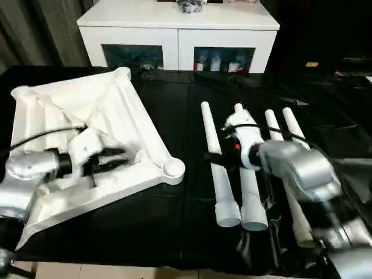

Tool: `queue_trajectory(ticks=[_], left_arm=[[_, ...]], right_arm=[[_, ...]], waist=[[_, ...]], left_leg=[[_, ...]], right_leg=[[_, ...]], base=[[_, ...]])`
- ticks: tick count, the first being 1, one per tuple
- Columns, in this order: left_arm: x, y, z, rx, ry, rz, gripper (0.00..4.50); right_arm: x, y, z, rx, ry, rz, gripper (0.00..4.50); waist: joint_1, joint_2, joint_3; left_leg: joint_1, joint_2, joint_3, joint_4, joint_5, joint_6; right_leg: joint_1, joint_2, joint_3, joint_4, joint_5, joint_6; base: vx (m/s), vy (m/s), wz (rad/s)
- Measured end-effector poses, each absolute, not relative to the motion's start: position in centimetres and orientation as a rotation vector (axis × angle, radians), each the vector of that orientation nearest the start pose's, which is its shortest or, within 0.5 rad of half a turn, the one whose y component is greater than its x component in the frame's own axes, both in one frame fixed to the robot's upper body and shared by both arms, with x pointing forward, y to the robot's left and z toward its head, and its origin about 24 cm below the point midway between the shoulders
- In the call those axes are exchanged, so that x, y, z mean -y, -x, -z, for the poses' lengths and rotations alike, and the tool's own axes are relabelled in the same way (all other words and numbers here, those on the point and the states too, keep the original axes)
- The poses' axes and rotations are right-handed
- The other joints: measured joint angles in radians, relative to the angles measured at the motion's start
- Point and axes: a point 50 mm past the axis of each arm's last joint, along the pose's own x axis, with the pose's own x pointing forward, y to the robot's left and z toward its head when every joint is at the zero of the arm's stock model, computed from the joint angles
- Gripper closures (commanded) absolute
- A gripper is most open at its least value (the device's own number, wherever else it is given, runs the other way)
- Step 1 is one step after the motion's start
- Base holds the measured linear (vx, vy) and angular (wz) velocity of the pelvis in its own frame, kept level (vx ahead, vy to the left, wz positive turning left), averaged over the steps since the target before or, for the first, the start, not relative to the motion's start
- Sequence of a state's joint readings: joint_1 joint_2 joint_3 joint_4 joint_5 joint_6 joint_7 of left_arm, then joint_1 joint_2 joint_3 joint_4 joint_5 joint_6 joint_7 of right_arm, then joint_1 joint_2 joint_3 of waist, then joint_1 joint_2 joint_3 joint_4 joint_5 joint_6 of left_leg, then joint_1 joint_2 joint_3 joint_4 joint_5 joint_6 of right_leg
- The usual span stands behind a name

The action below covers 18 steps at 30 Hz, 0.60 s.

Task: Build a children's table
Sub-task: Move to table, then pick table leg

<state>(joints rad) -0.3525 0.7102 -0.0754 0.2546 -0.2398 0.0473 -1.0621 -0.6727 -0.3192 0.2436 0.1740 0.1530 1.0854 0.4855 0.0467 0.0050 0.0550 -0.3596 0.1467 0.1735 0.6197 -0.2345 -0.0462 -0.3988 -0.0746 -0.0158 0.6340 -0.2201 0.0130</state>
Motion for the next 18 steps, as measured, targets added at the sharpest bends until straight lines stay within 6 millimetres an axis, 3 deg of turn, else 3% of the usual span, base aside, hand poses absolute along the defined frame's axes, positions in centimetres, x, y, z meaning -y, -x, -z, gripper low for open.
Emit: queue_trajectory(ticks=[8, 9, 13, 18], left_arm=[[-17.2, -27.0, -12.3, -0.137, -0.277, 1.183, 2.96], [-17.0, -26.9, -12.4, -0.141, -0.275, 1.189, 2.84], [-16.7, -26.6, -12.4, -0.186, -0.264, 1.196, 2.84], [-17.0, -26.1, -11.9, -0.266, -0.272, 1.195, 2.84]], right_arm=[[10.8, -32.8, -6.8, -0.89, 0.144, -0.612, 0.0], [10.7, -32.7, -6.6, -0.903, 0.136, -0.618, 0.3], [10.5, -32.9, -6.4, -0.924, 0.11, -0.62, 0.4], [10.6, -33.2, -6.3, -0.938, 0.094, -0.61, 1.01]], waist=[[0.009, -0.004, 0.001], [0.008, -0.004, 0.001], [0.007, -0.005, 0.0], [0.006, -0.005, 0.0]], left_leg=[[0.0, 0.0, 0.0, 0.0, 0.004, -0.004], [0.0, 0.0, 0.0, 0.0, 0.004, -0.004], [0.003, 0.0, 0.0, 0.0, 0.004, -0.004], [0.005, 0.002, 0.0, 0.0, 0.007, -0.009]], right_leg=[[-0.001, 0.0, 0.0, 0.002, 0.0, 0.0], [-0.001, 0.0, 0.0, 0.003, 0.0, 0.0], [0.0, 0.0, 0.001, 0.006, 0.0, 0.0], [0.0, 0.001, 0.0, 0.01, 0.0, 0.0]], base=[[0.0, 0.0, 0.0], [0.0, 0.0, 0.0], [0.0, 0.0, 0.0], [0.0, 0.0, 0.0]])
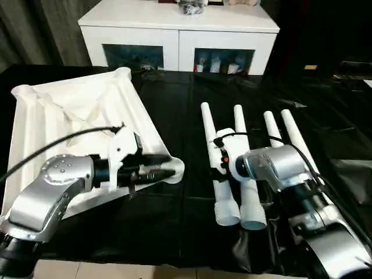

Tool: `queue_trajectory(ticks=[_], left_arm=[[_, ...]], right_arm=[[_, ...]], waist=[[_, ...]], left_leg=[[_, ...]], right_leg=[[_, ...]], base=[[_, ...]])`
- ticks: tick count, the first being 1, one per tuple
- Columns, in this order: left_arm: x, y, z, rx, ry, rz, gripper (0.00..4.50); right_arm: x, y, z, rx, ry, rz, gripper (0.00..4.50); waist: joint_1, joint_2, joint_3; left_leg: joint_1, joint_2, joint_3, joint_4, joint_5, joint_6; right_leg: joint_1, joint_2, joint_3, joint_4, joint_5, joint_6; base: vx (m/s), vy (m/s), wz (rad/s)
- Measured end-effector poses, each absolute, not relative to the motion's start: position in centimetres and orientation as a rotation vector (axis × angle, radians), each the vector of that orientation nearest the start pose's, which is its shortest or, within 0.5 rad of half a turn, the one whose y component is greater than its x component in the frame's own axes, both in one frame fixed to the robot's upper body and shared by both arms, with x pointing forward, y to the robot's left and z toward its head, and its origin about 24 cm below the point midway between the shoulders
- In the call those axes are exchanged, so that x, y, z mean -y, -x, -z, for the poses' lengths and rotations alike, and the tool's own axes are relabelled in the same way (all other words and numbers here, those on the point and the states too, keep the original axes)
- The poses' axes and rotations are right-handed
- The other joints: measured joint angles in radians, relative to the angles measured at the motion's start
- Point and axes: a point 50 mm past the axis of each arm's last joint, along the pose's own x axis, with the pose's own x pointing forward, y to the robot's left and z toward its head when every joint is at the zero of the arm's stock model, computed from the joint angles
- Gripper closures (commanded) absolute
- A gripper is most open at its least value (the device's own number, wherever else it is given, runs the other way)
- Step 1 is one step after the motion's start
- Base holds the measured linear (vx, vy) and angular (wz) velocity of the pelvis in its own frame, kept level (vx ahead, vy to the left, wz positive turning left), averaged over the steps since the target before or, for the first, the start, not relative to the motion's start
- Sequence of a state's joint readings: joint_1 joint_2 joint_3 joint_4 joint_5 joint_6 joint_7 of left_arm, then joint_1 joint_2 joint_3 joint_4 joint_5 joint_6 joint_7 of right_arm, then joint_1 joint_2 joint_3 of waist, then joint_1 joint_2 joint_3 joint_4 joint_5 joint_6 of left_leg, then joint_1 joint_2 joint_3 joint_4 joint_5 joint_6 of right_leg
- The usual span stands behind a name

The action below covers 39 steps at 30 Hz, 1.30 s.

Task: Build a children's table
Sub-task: Pick table leg

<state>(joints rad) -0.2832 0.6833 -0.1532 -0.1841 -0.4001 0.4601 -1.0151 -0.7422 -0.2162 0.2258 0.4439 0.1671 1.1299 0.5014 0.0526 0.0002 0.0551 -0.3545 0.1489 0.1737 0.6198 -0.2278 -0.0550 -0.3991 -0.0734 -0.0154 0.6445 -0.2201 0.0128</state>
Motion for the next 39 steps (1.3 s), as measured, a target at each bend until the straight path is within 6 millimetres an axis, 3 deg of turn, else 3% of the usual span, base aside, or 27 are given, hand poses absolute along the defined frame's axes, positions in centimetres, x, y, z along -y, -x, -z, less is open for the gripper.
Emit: queue_trajectory(ticks=[3, 17, 22, 26, 28, 34, 39], left_arm=[[-17.1, -25.9, -11.9, -0.29, -0.278, 1.194, 2.84], [-17.3, -25.5, -11.8, -0.377, -0.287, 1.204, 1.67], [-17.5, -26.0, -12.0, -0.359, -0.292, 1.153, 1.26], [-18.1, -26.8, -12.8, -0.321, -0.285, 1.085, 1.18], [-18.3, -27.5, -13.1, -0.279, -0.249, 1.024, 0.91], [-18.0, -29.6, -14.7, -0.148, -0.089, 0.838, 0.44], [-16.2, -30.9, -16.1, -0.079, 0.121, 0.779, 0.05]], right_arm=[[10.8, -33.2, -6.2, -0.943, 0.09, -0.612, 1.24], [11.2, -33.3, -6.0, -0.952, 0.034, -0.606, 2.31], [11.4, -33.4, -5.9, -0.955, -0.09, -0.594, 2.64], [11.3, -33.3, -6.0, -0.962, -0.198, -0.606, 2.71], [11.5, -33.3, -6.3, -0.949, -0.284, -0.617, 2.73], [12.5, -34.0, -9.3, -0.72, -0.418, -0.651, 2.75], [13.8, -33.9, -13.4, -0.312, -0.458, -0.769, 2.75]], waist=[[0.002, 0.0, 0.0], [0.0, 0.0, 0.0], [-0.003, 0.0, 0.0], [-0.006, 0.001, 0.001], [-0.005, 0.004, 0.002], [0.009, 0.006, 0.003], [0.018, 0.006, 0.003]], left_leg=[[0.0, 0.001, 0.0, 0.0, 0.0, -0.001], [0.002, 0.001, 0.0, 0.0, 0.001, -0.001], [0.002, 0.002, 0.0, 0.0, 0.001, -0.001], [0.001, 0.002, 0.0, 0.0, 0.004, -0.006], [-0.001, 0.002, 0.0, 0.0, 0.004, -0.006], [-0.002, 0.003, 0.0, 0.0, 0.005, -0.006], [-0.004, 0.003, 0.0, 0.001, 0.004, -0.004]], right_leg=[[0.0, 0.0, 0.0, 0.001, 0.0, 0.0], [0.001, 0.001, 0.0, 0.001, 0.0, 0.0], [0.001, 0.002, 0.0, 0.001, 0.0, 0.0], [0.0, 0.003, 0.0, 0.001, 0.001, -0.001], [-0.001, 0.003, 0.0, 0.001, 0.001, -0.002], [-0.001, 0.003, -0.001, 0.001, 0.001, -0.002], [-0.002, 0.002, -0.001, 0.0, 0.001, -0.002]], base=[[0.0, 0.0, 0.0], [0.0, 0.0, 0.0], [0.0, 0.0, 0.0], [0.0, 0.0, 0.0], [0.0, 0.0, 0.0], [0.0, 0.0, 0.0], [0.0, 0.0, 0.0]])
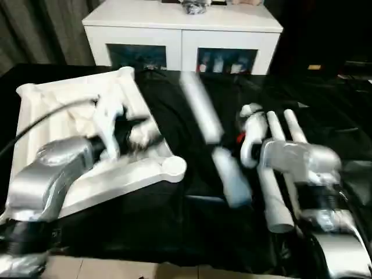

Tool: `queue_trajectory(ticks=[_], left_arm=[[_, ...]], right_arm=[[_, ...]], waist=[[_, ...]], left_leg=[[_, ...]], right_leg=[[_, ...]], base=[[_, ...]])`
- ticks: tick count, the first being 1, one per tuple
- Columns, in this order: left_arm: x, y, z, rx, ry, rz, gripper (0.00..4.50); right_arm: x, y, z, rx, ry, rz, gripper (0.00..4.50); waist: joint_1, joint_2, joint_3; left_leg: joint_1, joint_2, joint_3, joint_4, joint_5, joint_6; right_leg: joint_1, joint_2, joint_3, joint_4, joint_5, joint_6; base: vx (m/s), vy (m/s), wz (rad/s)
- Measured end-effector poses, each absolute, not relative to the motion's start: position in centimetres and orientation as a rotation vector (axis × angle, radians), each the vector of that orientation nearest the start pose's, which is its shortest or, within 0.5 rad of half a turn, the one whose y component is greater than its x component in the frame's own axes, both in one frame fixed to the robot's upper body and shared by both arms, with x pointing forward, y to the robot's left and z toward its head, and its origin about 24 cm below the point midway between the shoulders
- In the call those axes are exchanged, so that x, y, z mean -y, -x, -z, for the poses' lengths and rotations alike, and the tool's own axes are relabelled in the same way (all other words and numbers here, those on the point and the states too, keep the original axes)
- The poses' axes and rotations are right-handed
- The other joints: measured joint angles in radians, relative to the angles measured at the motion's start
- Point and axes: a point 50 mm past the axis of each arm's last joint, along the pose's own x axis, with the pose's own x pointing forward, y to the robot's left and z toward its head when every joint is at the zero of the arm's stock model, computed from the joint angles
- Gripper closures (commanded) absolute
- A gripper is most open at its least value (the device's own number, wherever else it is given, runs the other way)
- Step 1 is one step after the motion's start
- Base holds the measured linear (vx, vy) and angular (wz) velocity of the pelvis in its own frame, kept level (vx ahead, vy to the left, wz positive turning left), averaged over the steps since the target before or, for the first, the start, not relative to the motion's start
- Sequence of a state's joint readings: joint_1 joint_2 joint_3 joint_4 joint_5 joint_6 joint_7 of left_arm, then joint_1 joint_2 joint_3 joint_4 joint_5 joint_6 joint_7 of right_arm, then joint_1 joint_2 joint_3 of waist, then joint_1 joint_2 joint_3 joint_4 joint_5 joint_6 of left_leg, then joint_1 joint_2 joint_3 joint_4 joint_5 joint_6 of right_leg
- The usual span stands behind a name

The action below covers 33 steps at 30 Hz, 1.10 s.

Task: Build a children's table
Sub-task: Pick table leg

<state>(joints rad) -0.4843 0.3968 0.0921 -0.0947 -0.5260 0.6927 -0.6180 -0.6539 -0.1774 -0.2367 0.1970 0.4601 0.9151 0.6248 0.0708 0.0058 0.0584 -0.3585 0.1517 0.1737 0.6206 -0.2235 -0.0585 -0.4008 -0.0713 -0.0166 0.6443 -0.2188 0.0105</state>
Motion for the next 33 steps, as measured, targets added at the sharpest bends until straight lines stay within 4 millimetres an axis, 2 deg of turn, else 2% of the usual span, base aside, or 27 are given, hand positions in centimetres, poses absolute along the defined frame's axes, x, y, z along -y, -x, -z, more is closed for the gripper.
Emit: queue_trajectory(ticks=[4, 8, 15, 19, 22, 26, 33], left_arm=[[-14.2, -30.7, -16.3, -0.08, 0.223, 0.857, 0.0], [-12.5, -30.8, -17.1, -0.051, 0.285, 0.915, 0.0], [-11.1, -30.2, -19.1, 0.026, 0.432, 1.016, 0.0], [-11.1, -30.2, -20.1, 0.073, 0.514, 1.034, 0.0], [-11.2, -30.1, -20.5, 0.087, 0.56, 1.045, 0.0], [-10.9, -30.0, -20.3, 0.069, 0.558, 1.055, 0.0], [-9.0, -30.9, -19.1, -0.018, 0.475, 0.987, 0.0]], right_arm=[[14.8, -32.7, -16.2, -0.16, -0.612, -0.956, 2.75], [15.0, -31.7, -17.6, -0.068, -0.67, -1.074, 2.75], [14.5, -30.8, -17.6, -0.065, -0.692, -1.147, 2.75], [14.2, -30.4, -18.0, -0.048, -0.682, -1.187, 2.75], [14.0, -30.1, -17.3, -0.081, -0.681, -1.195, 2.75], [13.1, -29.8, -16.8, -0.12, -0.606, -1.208, 2.75], [11.1, -29.9, -15.8, -0.159, -0.33, -1.147, 2.75]], waist=[[0.003, 0.0, 0.0], [0.007, 0.0, 0.0], [0.012, 0.0, 0.0], [0.016, 0.0, 0.0], [0.017, 0.0, 0.0], [0.017, 0.0, 0.0], [0.017, 0.0, 0.0]], left_leg=[[0.0, 0.0, 0.0, 0.0, -0.001, 0.006], [0.0, 0.001, 0.0, 0.0, 0.002, 0.011], [0.0, 0.001, 0.0, 0.0, 0.001, 0.008], [-0.001, 0.001, 0.0, 0.0, 0.001, 0.008], [-0.002, 0.001, 0.0, 0.0, 0.001, 0.008], [-0.004, 0.001, 0.0, 0.0, 0.001, 0.008], [-0.006, 0.001, -0.001, 0.0, 0.001, 0.008]], right_leg=[[0.0, 0.0, 0.0, 0.0, 0.0, 0.0], [0.0, 0.0, -0.001, 0.001, 0.001, -0.001], [0.0, 0.0, -0.001, 0.001, 0.001, -0.002], [0.0, 0.0, -0.001, 0.0, 0.001, -0.002], [-0.001, 0.0, -0.001, -0.001, 0.001, -0.002], [-0.002, 0.0, -0.001, -0.001, 0.001, -0.002], [-0.002, 0.0, -0.003, -0.003, 0.002, -0.001]], base=[[0.0, 0.0, 0.0], [0.0, 0.0, 0.0], [0.0, 0.0, 0.0], [0.0, 0.0, 0.0], [0.0, 0.0, 0.0], [0.0, 0.0, 0.0], [0.0, 0.0, 0.0]])
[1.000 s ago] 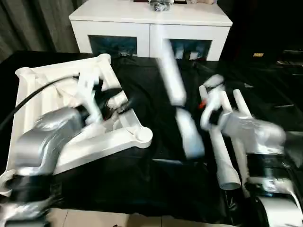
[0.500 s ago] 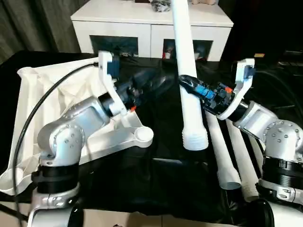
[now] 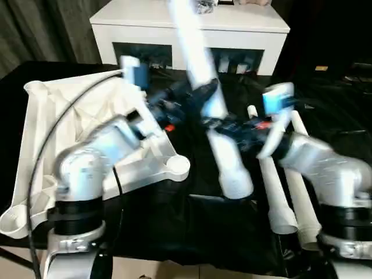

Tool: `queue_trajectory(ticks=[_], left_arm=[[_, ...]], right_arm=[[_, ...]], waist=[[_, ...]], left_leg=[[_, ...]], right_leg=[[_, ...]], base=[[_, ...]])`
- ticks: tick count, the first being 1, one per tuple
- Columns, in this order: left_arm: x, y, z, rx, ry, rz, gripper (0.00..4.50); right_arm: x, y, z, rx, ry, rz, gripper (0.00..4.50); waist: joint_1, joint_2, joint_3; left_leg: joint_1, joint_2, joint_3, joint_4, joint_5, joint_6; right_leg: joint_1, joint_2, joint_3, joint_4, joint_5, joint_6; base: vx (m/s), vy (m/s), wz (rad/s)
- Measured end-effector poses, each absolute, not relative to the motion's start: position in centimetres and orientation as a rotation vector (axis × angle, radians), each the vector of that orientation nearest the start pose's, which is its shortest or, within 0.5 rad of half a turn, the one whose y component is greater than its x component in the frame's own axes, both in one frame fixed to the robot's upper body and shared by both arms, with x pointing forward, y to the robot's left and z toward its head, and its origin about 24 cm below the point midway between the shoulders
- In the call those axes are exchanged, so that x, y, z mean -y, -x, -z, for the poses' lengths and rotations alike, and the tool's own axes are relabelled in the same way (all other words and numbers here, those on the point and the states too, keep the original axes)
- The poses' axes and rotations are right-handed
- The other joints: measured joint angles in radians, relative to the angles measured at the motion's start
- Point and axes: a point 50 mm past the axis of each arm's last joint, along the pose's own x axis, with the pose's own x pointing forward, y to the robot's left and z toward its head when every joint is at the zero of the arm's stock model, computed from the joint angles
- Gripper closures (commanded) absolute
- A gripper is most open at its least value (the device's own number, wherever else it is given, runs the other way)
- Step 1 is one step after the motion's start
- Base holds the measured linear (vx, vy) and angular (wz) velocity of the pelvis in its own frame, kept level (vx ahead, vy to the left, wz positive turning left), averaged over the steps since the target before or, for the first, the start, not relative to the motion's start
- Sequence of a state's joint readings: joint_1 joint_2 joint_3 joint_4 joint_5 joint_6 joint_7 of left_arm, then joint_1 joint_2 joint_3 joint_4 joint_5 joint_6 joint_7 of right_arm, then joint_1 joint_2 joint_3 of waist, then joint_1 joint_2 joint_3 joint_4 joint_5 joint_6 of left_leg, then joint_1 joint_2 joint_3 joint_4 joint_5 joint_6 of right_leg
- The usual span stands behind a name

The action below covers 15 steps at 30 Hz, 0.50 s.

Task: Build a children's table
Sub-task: Pick table leg

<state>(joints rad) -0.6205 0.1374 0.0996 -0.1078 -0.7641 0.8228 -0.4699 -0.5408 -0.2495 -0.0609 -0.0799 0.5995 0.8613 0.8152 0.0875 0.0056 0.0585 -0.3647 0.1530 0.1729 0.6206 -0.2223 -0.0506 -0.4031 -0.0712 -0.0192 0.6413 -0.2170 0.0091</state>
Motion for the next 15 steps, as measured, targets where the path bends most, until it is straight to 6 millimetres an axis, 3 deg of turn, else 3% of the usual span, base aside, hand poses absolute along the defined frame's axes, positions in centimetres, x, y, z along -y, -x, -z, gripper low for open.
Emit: queue_trajectory(ticks=[5, 6, 9, 15], left_arm=[[-8.8, -31.6, -18.3, -0.053, 0.448, 0.901, 0.0], [-8.8, -31.8, -18.3, -0.054, 0.456, 0.88, 0.29], [-9.4, -32.7, -18.5, -0.042, 0.502, 0.776, 0.36], [-10.3, -33.3, -19.2, 0.002, 0.539, 0.695, 0.88]], right_arm=[[10.2, -30.2, -15.6, -0.142, -0.199, -1.086, 2.75], [10.1, -30.3, -15.5, -0.137, -0.141, -1.054, 2.75], [9.3, -30.7, -15.1, -0.093, 0.091, -0.973, 2.75], [8.5, -30.8, -15.1, -0.049, 0.125, -0.92, 2.75]], waist=[[-0.001, 0.0, 0.0], [0.0, 0.0, 0.0], [-0.001, 0.0, 0.0], [-0.001, 0.0, 0.0]], left_leg=[[-0.001, 0.0, 0.0, 0.0, 0.0, 0.0], [-0.002, 0.0, 0.0, 0.0, 0.0, 0.0], [-0.002, 0.0, -0.001, 0.0, 0.002, -0.004], [-0.002, 0.0, -0.001, 0.0, 0.002, -0.002]], right_leg=[[0.0, 0.0, -0.001, -0.002, 0.0, 0.0], [0.0, 0.0, -0.001, -0.002, 0.0, 0.0], [0.0, 0.0, -0.001, -0.002, 0.0, 0.0], [0.0, 0.0, -0.002, -0.003, 0.0, 0.0]], base=[[0.0, 0.0, 0.0], [0.0, 0.0, 0.0], [0.0, 0.0, 0.0], [0.0, 0.0, 0.0]])
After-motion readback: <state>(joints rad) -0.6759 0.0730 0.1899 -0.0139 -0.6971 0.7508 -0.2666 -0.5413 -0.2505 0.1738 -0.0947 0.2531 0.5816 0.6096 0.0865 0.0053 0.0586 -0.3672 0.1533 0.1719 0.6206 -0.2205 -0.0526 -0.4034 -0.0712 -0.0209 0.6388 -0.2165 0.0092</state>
